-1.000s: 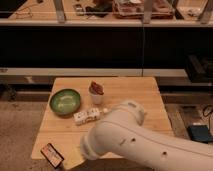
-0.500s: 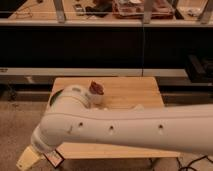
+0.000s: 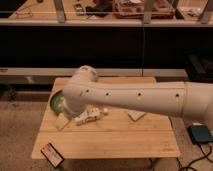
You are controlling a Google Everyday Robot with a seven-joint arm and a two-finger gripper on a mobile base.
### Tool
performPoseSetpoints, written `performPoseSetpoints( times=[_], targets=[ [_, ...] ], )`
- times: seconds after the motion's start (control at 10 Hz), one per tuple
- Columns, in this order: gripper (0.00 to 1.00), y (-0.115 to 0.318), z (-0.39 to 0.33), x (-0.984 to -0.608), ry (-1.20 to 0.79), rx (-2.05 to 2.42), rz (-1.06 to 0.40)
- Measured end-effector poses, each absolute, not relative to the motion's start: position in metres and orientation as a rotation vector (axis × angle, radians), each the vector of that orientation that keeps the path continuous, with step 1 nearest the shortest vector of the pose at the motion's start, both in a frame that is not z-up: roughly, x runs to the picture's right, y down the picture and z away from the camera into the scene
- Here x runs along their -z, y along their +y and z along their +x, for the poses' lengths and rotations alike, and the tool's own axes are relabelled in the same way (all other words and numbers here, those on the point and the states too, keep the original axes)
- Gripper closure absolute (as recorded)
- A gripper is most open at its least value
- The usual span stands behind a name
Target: Move the arm in a circular motion
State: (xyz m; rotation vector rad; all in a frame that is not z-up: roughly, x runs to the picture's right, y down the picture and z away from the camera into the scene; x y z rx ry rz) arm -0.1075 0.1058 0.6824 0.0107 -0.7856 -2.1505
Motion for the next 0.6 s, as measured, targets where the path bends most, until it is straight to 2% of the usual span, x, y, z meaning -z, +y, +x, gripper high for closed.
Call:
performPoseSetpoints(
  times=[0.3, 0.6],
  targets=[
    [0.2, 0.069, 0.012, -0.78, -0.659, 1.938, -0.266],
    [0.2, 0.025, 0.09, -0.827, -0.546, 1.78, -0.409]
  ],
)
